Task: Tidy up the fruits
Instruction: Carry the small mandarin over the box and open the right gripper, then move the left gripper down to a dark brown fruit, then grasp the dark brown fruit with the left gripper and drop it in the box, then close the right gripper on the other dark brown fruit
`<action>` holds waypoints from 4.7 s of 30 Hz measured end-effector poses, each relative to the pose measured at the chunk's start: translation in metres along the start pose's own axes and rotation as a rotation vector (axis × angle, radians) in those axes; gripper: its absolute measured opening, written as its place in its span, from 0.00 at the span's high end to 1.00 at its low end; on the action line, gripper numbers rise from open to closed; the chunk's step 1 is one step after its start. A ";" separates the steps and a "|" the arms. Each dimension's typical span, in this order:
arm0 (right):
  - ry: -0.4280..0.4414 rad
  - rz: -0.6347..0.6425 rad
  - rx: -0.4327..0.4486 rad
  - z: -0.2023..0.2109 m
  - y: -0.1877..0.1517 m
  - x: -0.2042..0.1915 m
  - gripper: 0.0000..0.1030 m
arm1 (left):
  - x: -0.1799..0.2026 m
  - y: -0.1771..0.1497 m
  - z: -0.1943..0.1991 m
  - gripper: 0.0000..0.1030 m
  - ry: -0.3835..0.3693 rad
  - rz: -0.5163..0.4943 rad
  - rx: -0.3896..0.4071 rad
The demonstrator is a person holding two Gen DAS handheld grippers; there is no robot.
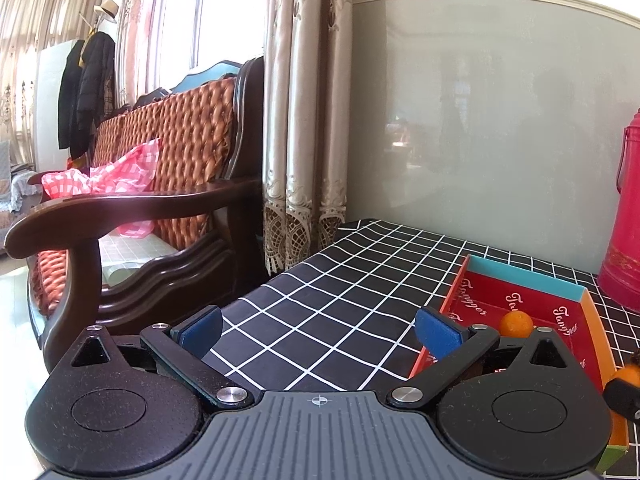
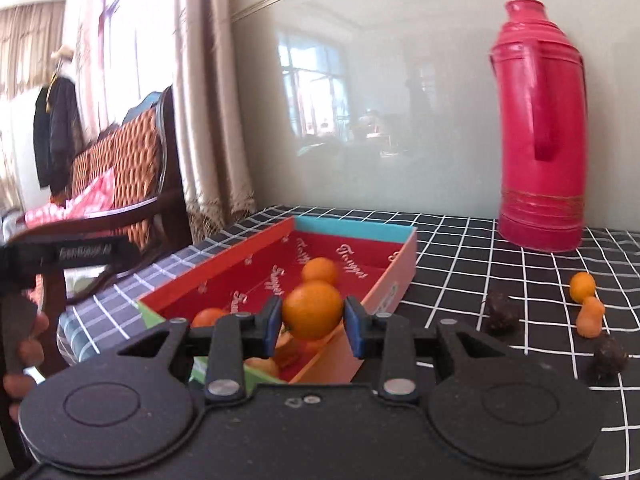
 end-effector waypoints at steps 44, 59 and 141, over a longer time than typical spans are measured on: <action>-1.156 -0.037 0.151 0.169 0.004 0.185 0.06 | 0.317 -0.046 0.109 0.31 -0.793 -0.217 -0.091; -1.154 -0.088 0.161 0.179 0.003 0.193 0.06 | 0.339 -0.064 0.091 0.64 -0.808 -0.188 -0.201; -0.464 -0.001 -0.254 -0.089 -0.022 0.105 0.75 | -0.012 -0.005 -0.011 0.02 0.032 0.014 -0.045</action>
Point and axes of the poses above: each gripper's, at about its wrist camera, not at the fingertips, and z roughly against the way its jaws point, x to its right, y to its top, the point moved 1 cm from there along -z, roughly the way its jaws point, and after that the axes turned 15 degrees about x, right-handed, at the moved point
